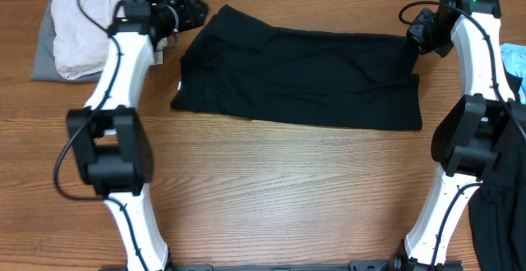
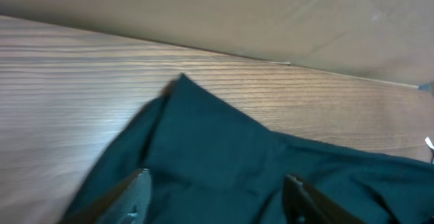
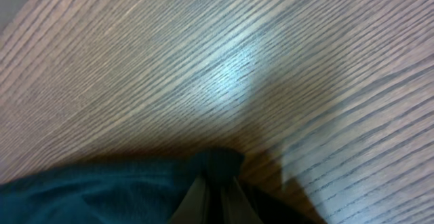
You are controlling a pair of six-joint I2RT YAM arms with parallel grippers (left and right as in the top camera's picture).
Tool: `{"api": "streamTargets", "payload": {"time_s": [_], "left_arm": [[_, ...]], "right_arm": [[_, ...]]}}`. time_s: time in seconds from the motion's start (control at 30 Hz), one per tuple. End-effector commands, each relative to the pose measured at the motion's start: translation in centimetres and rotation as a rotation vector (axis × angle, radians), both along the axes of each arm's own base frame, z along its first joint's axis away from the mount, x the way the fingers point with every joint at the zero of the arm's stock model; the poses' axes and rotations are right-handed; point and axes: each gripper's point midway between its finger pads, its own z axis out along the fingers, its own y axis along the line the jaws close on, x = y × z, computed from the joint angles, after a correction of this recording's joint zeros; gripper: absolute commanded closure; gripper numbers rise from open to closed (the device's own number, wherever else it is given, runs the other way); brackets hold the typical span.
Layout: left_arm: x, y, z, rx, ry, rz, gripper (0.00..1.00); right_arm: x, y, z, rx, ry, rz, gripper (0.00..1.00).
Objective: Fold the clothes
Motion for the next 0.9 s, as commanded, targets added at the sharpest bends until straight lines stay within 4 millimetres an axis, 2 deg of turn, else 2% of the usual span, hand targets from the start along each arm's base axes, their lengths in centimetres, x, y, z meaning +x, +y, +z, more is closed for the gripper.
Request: {"api": "streamTargets", "payload": {"time_s": [0.0,0.03,0.17,0.3,0.43,0.53,0.63,0.73,0.87], "left_arm": [[0.4,-4.3,-5.7,-0.027,0.047,-0.108,0.31],[0.9,-4.9,-6.9,-0.025,0.034,-0.116,0.3],[1.9,-4.8,-8.7,-0.023,0.011,-0.103,0.3],[2.7,-3.0,-10.8,0.009,0.02,-0.046,0.3],[2.8,-1.7,-11.5,0.023,0.036,-0.015,0.32],[3.0,-1.2,-11.1,0.018,0.028,-0.011,0.35],[3.4,-1.5,-9.4,-0.016,0.01,-0.041,0.38],[3.9,-1.5,-7.4,-0.013,0.008,-0.038,0.35],[4.1,-1.6,-6.8,-0.012,0.0,-0.039,0.34]], "right_arm": [[0.4,0.8,1.1,0.006,-0.023,0.012,0.96],[0.2,0.8,1.0,0.008,-0.013,0.013,0.96],[-0.3,0.9,0.8,0.009,0.01,0.016,0.96],[-0.5,0.9,0.7,0.01,0.017,0.019,0.96],[-0.4,0.9,0.7,0.009,0.016,0.02,0.96],[-0.4,0.9,0.8,0.009,0.014,0.019,0.96],[-0.4,0.9,0.8,0.004,0.012,0.022,0.96],[-0.3,0.9,0.8,0.004,0.012,0.022,0.96],[-0.2,0.8,0.8,0.003,0.006,0.021,0.96]]}}
